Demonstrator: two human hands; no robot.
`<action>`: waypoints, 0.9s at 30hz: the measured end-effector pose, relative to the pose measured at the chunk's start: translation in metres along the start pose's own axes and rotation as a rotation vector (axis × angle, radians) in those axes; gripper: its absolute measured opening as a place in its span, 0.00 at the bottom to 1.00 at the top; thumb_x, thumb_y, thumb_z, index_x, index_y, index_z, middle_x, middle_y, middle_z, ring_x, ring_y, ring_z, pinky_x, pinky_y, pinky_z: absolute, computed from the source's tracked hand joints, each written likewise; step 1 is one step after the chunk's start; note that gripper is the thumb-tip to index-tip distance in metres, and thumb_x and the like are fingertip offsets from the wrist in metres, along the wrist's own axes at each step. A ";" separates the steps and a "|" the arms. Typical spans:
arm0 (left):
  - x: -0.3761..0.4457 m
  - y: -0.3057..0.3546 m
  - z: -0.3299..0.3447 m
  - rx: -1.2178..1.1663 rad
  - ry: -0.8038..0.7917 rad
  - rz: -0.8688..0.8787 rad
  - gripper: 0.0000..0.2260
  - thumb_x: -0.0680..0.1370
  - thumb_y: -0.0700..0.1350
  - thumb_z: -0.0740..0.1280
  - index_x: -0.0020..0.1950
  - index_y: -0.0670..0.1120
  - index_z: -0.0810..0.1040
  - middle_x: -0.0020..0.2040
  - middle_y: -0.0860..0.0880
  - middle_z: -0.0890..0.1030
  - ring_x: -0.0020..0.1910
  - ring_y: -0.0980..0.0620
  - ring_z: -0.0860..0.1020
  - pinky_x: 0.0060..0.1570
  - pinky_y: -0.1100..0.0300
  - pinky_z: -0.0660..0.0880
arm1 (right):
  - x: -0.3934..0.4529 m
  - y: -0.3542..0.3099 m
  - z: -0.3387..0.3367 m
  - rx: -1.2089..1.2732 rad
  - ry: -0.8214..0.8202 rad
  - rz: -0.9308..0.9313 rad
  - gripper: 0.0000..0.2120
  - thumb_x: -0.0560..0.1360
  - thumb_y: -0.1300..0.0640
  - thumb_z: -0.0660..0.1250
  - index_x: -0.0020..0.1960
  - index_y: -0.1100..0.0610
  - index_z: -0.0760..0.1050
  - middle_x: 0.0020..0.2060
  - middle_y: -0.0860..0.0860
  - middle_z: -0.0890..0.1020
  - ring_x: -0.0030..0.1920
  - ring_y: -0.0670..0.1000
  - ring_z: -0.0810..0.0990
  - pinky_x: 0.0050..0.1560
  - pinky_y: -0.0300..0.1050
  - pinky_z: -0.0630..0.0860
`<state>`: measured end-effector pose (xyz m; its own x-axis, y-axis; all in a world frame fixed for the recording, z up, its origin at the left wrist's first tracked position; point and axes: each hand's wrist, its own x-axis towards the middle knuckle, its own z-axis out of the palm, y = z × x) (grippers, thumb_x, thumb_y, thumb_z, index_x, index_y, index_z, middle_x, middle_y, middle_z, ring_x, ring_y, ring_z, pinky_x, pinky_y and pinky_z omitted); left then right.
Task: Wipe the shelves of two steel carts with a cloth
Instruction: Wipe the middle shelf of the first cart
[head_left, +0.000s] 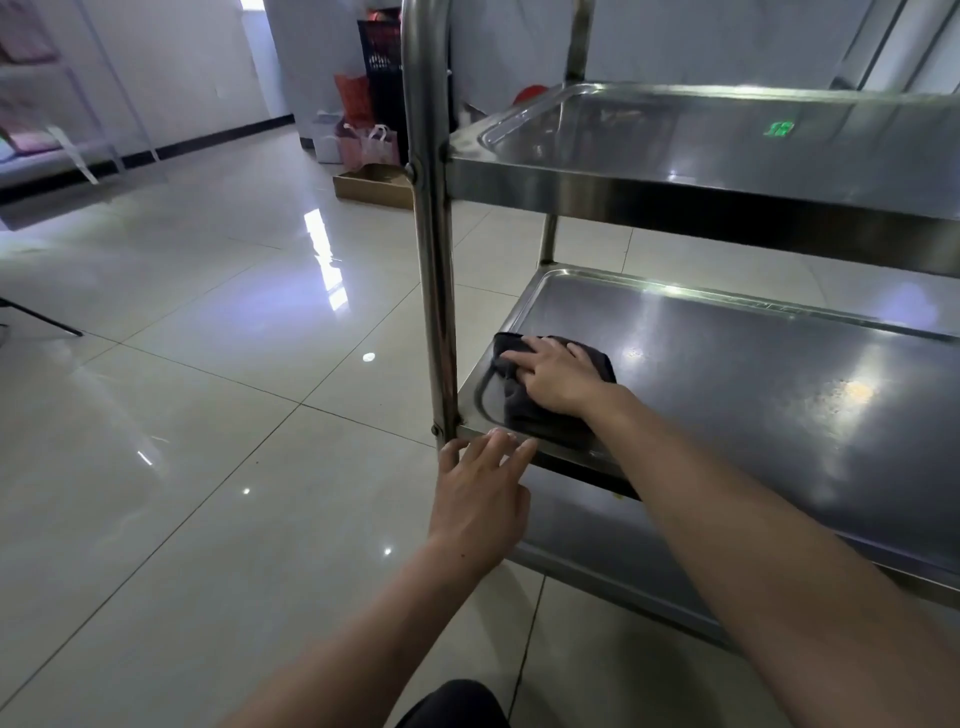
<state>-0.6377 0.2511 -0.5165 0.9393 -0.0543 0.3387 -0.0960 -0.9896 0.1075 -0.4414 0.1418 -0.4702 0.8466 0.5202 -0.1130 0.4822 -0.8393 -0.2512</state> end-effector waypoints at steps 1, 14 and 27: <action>0.000 0.000 -0.001 -0.016 0.004 0.001 0.22 0.75 0.49 0.63 0.70 0.56 0.70 0.68 0.53 0.75 0.68 0.51 0.73 0.69 0.49 0.64 | -0.008 0.000 0.001 0.015 -0.016 -0.045 0.21 0.86 0.49 0.53 0.77 0.36 0.68 0.83 0.46 0.58 0.83 0.51 0.53 0.82 0.59 0.42; -0.005 0.002 -0.006 -0.167 -0.007 -0.050 0.17 0.73 0.45 0.64 0.61 0.53 0.69 0.66 0.55 0.75 0.66 0.53 0.74 0.72 0.52 0.61 | -0.123 0.061 0.000 0.075 -0.076 -0.085 0.20 0.87 0.50 0.55 0.74 0.35 0.72 0.83 0.39 0.57 0.83 0.44 0.49 0.81 0.52 0.39; -0.007 -0.001 -0.013 -0.252 -0.027 -0.059 0.16 0.74 0.41 0.64 0.59 0.54 0.68 0.60 0.56 0.78 0.61 0.54 0.77 0.77 0.54 0.56 | -0.140 0.042 0.002 0.084 -0.062 -0.055 0.20 0.86 0.51 0.53 0.74 0.34 0.71 0.83 0.40 0.59 0.83 0.45 0.50 0.82 0.55 0.42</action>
<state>-0.6484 0.2539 -0.5070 0.9540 -0.0045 0.2997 -0.1164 -0.9269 0.3568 -0.5405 0.0342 -0.4673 0.8025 0.5760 -0.1557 0.5047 -0.7945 -0.3377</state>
